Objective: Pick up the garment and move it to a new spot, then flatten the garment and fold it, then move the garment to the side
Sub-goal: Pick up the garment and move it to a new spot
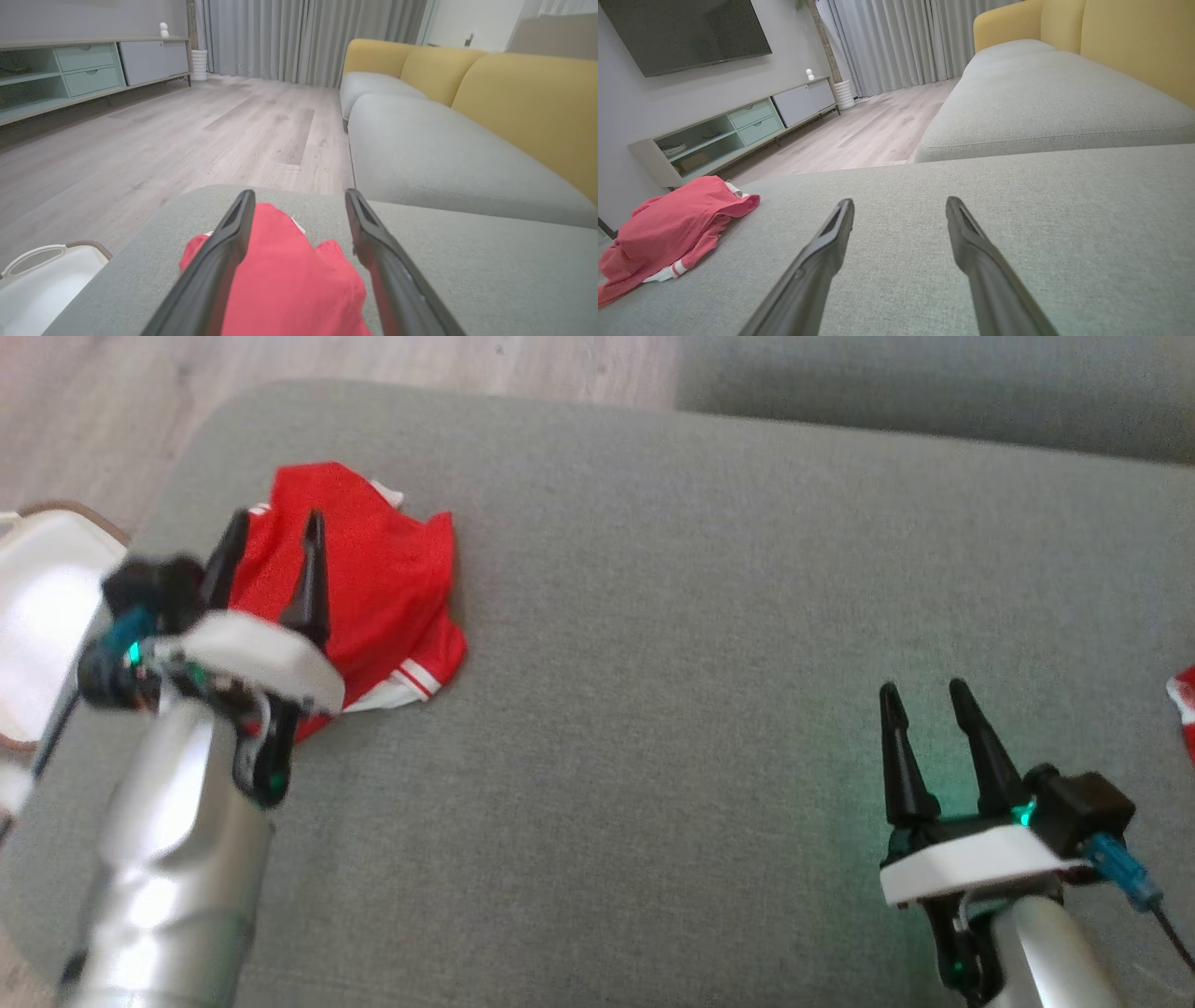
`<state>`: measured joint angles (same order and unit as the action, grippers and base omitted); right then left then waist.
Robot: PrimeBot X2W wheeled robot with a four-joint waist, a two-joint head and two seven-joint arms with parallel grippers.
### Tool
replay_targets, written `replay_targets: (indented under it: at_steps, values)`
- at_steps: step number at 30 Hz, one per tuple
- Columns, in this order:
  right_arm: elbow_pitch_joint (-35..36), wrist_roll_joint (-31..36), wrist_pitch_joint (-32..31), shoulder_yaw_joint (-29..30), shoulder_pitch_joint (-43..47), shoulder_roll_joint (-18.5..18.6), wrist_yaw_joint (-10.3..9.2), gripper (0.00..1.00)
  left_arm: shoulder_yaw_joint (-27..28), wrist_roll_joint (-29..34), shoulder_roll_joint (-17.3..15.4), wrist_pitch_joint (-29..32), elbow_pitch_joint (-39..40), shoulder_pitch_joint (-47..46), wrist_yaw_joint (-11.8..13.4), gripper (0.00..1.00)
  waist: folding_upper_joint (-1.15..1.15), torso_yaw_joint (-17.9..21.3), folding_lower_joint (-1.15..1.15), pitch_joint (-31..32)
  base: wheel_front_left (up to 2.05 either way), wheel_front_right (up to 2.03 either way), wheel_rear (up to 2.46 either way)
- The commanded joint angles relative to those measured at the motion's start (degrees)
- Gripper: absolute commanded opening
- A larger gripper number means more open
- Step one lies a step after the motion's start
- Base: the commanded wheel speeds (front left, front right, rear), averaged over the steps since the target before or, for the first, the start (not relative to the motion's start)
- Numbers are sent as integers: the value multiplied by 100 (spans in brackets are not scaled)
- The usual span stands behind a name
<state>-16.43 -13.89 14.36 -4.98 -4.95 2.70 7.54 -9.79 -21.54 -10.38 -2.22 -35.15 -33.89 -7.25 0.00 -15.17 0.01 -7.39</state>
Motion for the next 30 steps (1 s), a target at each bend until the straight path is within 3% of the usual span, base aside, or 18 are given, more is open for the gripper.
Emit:
replay_targets:
  at_steps: [1, 10, 19, 20, 21, 22, 30]
  values:
    - [215, 45, 63, -118, -266, 18, -5, 100, 90, 15, -208, 47, 74, -232, 6, 100, 0, 127, -1, -184, 0, 0, 0]
    - [494, 187, 63, -208, -569, 18, -5, 100, -895, -378, -389, 1146, -1364, -1212, -22, 100, 0, 450, -1, -696, 0, 0, 0]
    - [597, 249, 63, -193, -689, 18, -5, 100, -1631, -1147, -565, 1422, -2122, -1410, -23, 100, 0, 647, -1, -933, 0, 0, 0]
    - [596, 250, 63, -191, -689, 18, -5, 100, -1665, -1215, -586, 1354, -2131, -1424, -23, 49, 0, 655, -1, -934, 0, 0, 0]
    - [593, 249, 63, -190, -688, 18, -5, 100, -1698, -1267, -607, 1260, -2130, -1442, -23, 17, 0, 662, -1, -930, 0, 0, 0]
    - [587, 247, 63, -191, -684, 18, -5, 100, -1741, -1310, -623, 1161, -2121, -1457, -23, 0, 0, 667, -1, -916, 0, 0, 0]
    - [453, 184, 63, -254, -613, 18, -5, 100, -1908, -1755, -733, 100, -1851, -1567, -24, 0, 0, 735, -1, -539, 0, 0, 0]
